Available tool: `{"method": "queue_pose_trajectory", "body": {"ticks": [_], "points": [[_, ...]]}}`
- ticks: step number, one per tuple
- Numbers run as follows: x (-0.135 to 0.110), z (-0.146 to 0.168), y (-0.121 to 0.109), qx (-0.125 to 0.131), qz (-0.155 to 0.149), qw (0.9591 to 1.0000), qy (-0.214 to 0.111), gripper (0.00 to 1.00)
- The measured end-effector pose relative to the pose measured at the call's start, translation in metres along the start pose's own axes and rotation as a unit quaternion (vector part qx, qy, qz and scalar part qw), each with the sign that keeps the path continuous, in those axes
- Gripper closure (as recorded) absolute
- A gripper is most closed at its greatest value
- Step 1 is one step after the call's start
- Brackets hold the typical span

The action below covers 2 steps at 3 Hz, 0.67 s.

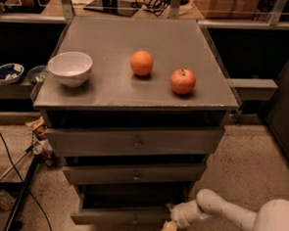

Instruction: Open bottom drawer

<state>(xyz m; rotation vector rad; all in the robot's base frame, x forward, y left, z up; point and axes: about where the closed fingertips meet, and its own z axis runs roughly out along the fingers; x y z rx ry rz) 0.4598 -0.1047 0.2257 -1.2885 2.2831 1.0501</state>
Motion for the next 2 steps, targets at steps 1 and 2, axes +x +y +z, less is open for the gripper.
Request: {"method": "queue_pose_trajectory", "body": {"ticks": [1,2], "points": [[0.0030,-0.0040,0.0069,-0.010,0.000,0.9999,-0.004,0.00],[0.0024,-0.0046,0.0078,-0.012,0.000,0.9999,-0.005,0.00]]}}
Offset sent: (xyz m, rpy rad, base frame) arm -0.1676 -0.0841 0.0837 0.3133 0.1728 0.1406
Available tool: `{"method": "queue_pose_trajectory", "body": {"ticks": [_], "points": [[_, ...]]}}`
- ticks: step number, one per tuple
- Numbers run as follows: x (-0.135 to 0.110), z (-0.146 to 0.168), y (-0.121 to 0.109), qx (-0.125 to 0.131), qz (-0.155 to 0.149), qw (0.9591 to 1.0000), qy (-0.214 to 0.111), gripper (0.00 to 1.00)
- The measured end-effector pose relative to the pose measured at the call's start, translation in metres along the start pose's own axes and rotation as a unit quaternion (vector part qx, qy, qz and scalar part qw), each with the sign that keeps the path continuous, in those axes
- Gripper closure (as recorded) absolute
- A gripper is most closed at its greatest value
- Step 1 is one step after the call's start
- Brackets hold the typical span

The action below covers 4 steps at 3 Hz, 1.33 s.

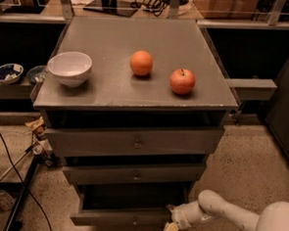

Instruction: Open bottom drawer

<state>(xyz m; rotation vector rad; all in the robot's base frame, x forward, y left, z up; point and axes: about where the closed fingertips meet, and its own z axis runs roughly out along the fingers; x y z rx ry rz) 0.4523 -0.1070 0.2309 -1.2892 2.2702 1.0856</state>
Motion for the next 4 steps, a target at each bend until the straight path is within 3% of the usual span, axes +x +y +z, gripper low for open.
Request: {"method": "queue_pose_trajectory", "body": {"ticks": [3,4], "points": [[0.004,-0.010,0.013,-0.016,0.003,0.9998,-0.008,0.00],[-0.008,-0.021,0.008,0.018,0.000,0.9998,-0.009,0.00]]}}
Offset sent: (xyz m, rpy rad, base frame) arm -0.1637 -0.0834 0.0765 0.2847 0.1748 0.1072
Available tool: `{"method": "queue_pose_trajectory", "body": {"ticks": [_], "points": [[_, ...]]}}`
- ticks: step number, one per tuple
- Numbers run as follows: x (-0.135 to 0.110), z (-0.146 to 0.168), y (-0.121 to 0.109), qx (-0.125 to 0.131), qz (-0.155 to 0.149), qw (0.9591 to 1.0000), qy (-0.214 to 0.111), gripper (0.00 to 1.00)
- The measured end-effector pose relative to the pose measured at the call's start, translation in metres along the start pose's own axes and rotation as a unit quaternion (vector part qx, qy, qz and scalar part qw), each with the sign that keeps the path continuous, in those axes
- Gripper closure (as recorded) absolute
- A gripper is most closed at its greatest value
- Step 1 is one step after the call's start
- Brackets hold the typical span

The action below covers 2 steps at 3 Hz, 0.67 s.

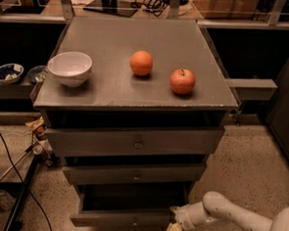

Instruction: Open bottom drawer

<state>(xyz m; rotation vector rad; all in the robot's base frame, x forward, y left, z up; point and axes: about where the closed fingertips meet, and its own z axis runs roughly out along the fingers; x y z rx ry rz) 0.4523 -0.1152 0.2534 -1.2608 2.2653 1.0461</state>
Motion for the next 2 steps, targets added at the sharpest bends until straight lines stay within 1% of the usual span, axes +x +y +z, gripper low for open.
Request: {"method": "queue_pose_trajectory", "body": {"ticks": [1,2], "points": [[-0.0176,-0.0170,-0.0029,0.039,-0.014,0.9991,-0.005,0.00],[-0.0185,-0.0136,-0.0092,0.035,-0.013,0.9993,0.000,0.00]]}}
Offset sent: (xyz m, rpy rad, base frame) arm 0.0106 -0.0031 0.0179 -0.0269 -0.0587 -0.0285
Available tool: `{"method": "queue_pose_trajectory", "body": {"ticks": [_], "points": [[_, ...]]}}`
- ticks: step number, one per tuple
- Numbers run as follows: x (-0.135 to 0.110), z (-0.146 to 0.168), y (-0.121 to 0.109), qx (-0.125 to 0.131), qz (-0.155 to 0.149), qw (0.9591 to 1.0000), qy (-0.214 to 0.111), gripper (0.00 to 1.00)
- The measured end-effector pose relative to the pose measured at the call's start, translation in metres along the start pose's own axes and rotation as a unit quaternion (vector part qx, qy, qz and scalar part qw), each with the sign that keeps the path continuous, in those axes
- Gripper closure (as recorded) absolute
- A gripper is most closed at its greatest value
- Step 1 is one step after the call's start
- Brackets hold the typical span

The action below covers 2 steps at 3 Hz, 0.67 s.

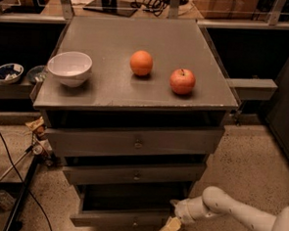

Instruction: Open bottom drawer

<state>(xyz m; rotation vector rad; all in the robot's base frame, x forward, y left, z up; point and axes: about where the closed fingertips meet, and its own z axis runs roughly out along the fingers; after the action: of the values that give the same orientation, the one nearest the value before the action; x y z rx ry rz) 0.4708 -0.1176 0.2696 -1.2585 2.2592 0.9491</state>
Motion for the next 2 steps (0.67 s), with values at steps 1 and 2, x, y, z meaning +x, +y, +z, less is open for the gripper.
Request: {"method": "queue_pose_trajectory", "body": {"ticks": [1,2], "points": [[0.0091,0.0181,-0.0128,-0.018,0.012,0.9995,0.021,0.00],[0.0092,0.0184,-0.0130,-0.019,0.012,0.9995,0.021,0.00]]}}
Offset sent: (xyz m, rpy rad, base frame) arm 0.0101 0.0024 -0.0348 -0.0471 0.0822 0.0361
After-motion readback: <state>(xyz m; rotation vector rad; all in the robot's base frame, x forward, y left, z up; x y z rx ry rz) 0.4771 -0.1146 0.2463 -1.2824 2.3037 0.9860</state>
